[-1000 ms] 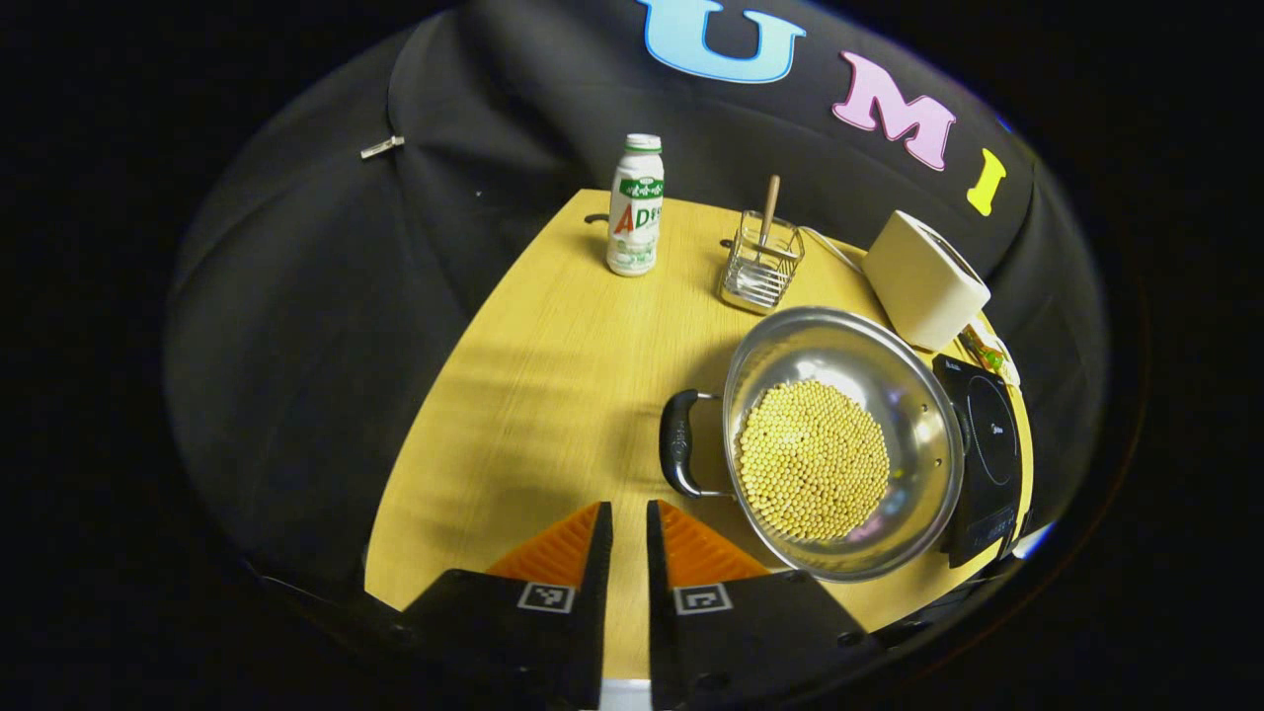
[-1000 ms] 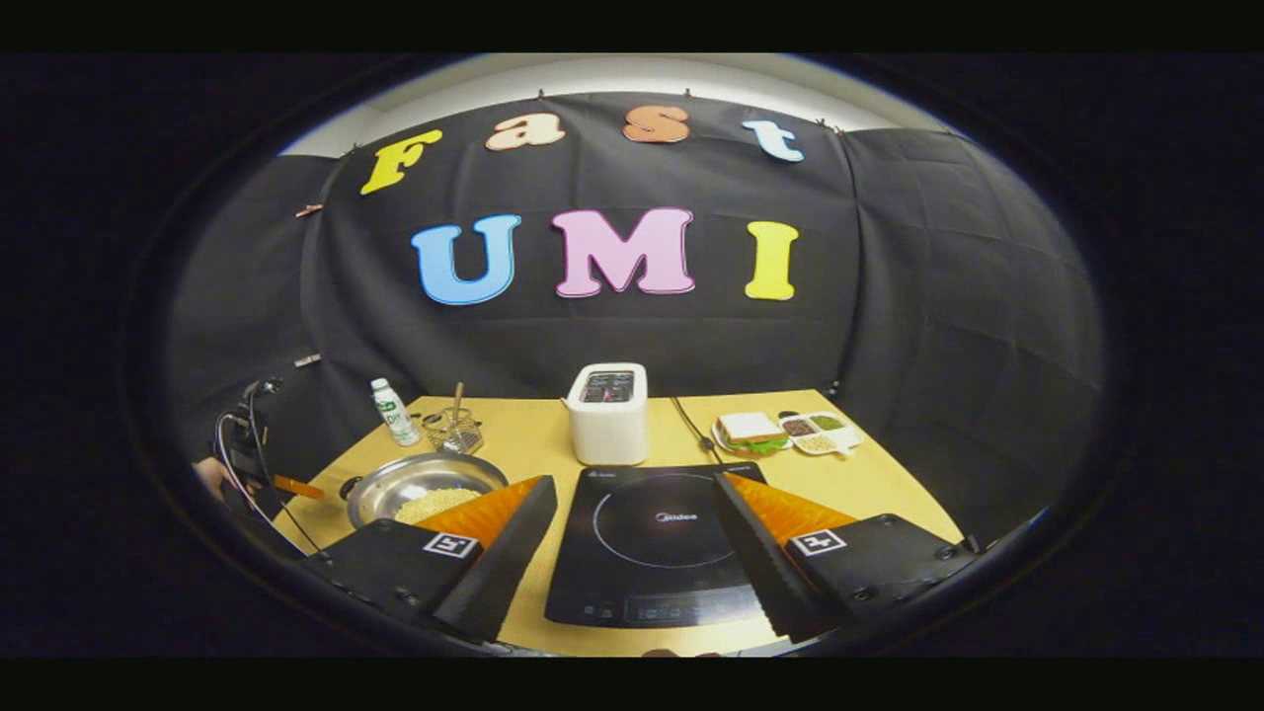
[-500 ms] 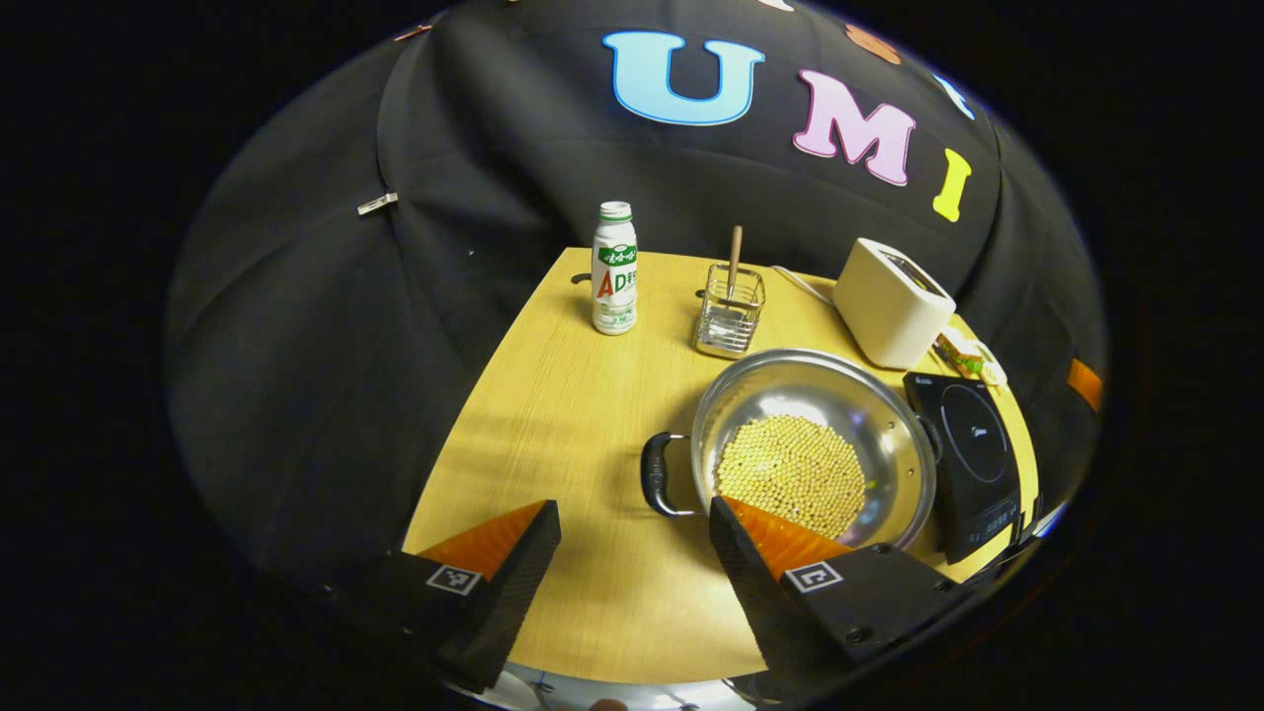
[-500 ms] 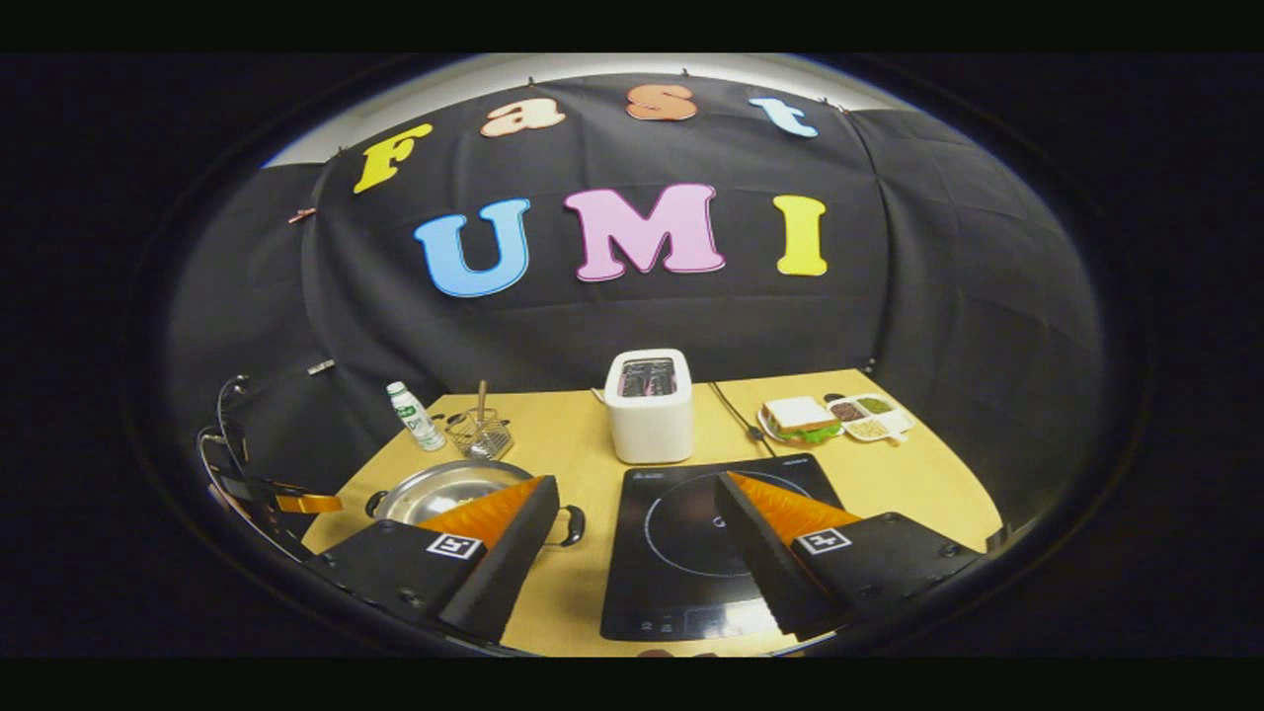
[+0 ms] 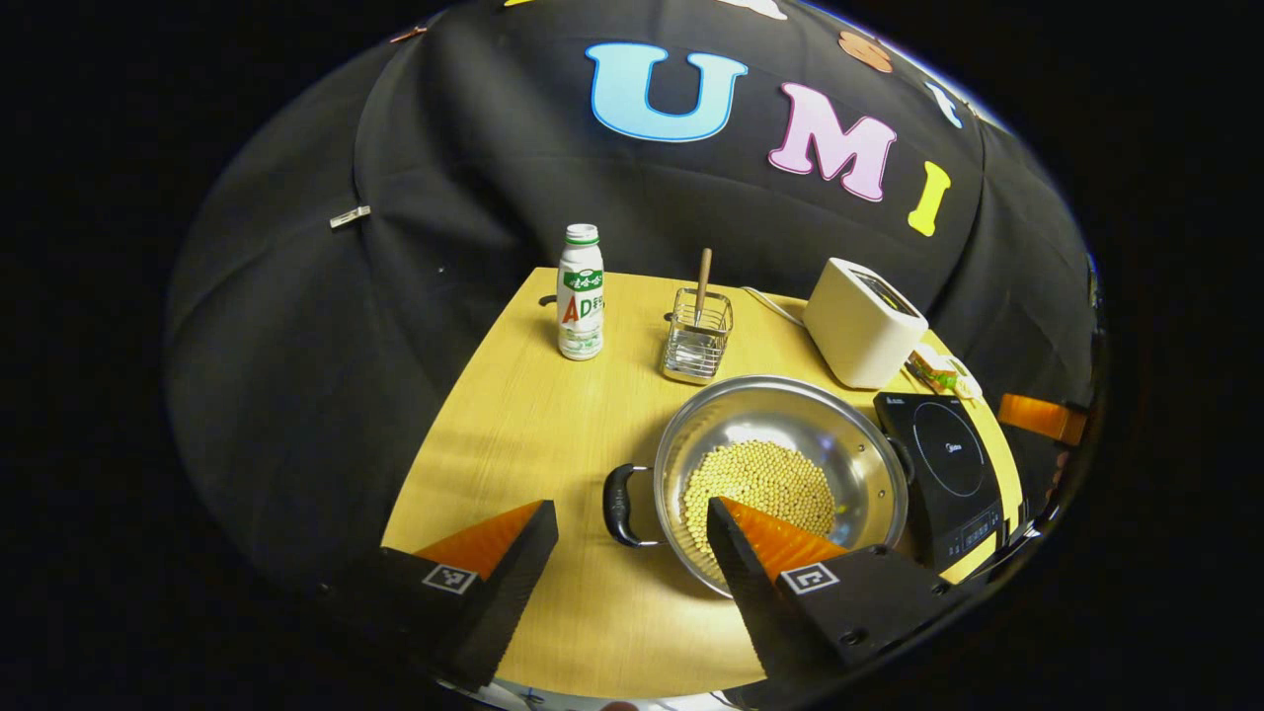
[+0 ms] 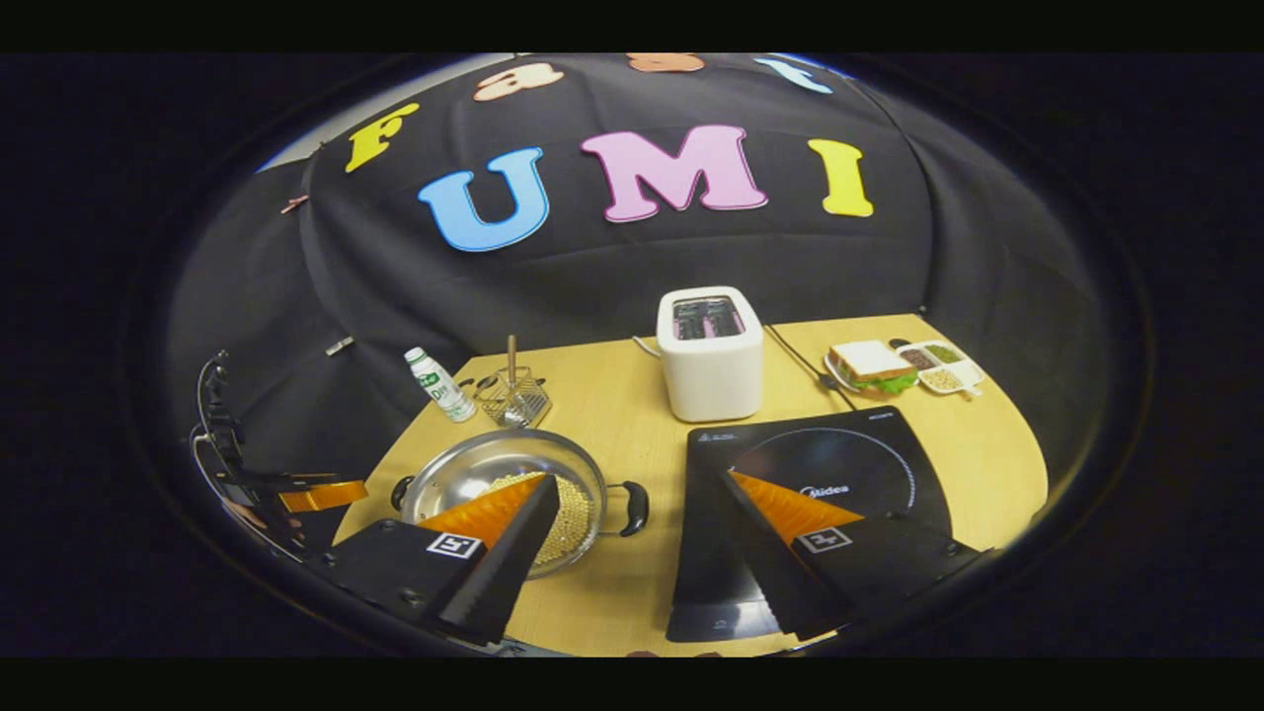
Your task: First push the handle of the pot to place it horizontally, then grasp the pot with both hands and set it on the induction cooktop.
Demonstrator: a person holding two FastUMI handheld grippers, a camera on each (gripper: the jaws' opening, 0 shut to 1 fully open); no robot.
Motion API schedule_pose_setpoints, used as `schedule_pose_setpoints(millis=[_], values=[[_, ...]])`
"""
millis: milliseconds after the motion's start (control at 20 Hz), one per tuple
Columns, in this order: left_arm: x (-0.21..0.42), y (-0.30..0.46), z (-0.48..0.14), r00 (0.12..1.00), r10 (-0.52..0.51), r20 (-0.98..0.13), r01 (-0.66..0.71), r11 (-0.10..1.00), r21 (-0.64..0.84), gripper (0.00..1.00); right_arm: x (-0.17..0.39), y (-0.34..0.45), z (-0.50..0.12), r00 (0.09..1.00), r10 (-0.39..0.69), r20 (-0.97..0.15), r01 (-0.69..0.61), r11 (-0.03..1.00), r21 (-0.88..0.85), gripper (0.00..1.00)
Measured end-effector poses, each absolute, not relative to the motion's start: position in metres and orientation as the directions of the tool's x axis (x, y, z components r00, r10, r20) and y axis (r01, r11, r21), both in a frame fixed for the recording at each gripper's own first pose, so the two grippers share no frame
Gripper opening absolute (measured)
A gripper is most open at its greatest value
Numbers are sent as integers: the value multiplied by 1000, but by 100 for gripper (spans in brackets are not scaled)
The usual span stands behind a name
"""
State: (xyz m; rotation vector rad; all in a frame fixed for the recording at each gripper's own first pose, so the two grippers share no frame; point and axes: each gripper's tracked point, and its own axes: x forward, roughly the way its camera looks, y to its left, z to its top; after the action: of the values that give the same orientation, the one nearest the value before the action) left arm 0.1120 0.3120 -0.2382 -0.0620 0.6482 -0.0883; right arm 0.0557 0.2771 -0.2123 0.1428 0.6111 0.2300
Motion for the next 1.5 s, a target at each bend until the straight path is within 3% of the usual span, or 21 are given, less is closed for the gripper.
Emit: schedule_pose_setpoints(millis=[500,750,950,1000,1050,1500], values=[[150,300,-264,790,-163,-591,81,983,-163,95,73,321,-286,694,317,-646,-246,948,200,99],[170,298,-283,788,-189,-586,75,974,-212,96,84,321,-317,672,265,-692,-222,963,152,100],[180,298,-296,781,-206,-589,85,970,-227,96,83,325,-337,638,263,-724,-210,964,165,100],[181,298,-301,775,-207,-597,83,970,-229,96,83,327,-340,631,268,-728,-211,962,172,95],[182,298,-305,769,-207,-604,81,970,-230,96,82,328,-345,624,270,-733,-209,962,176,100],[189,307,-336,724,-195,-662,79,976,-201,96,91,342,-366,603,278,-748,-186,961,207,98]])
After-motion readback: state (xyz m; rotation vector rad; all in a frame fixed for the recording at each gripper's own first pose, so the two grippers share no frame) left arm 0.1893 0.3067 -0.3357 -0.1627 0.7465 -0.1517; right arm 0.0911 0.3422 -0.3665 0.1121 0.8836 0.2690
